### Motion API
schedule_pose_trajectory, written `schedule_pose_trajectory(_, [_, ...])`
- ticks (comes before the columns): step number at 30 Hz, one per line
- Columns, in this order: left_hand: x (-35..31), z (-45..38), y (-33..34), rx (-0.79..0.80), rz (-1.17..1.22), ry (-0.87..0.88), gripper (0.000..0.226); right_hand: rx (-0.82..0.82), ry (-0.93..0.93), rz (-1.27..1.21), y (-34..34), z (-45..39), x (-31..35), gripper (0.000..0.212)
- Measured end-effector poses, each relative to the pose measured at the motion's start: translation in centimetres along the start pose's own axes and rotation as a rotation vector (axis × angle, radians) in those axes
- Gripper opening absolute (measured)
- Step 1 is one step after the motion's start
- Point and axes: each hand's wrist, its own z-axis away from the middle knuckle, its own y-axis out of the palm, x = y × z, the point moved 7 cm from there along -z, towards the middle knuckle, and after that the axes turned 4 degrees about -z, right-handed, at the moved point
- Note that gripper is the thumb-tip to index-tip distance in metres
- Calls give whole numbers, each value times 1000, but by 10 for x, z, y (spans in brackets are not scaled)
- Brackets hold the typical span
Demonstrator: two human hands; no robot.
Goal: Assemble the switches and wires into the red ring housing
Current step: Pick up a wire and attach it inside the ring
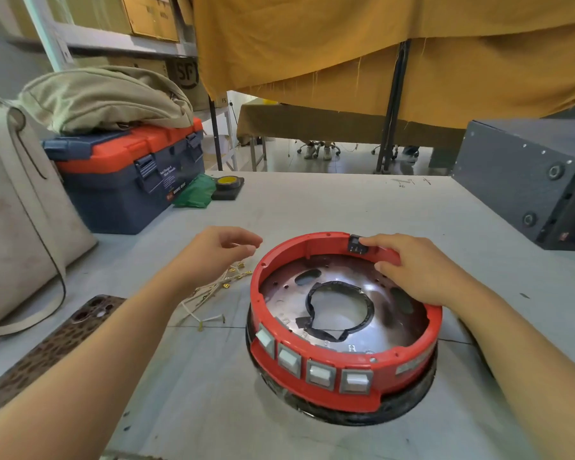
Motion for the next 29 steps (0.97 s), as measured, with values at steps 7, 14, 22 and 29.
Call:
schedule_pose_trajectory(7, [45,4,-18,-69,-361,-97,18,5,-19,0,2,-10,0,46])
schedule_pose_trajectory(14, [50,-8,-6,-93,-383,-87,34,16,-72,2,0,-22,1,46])
schedule_pose_trajectory(22, [55,-11,-20,-261,-320,-47,17,5,-114,8,0,-31,-2,46])
schedule_pose_trajectory(29, [64,-8,-21,-164,-344,-57,28,-6,-138,-4,0,-34,-4,45])
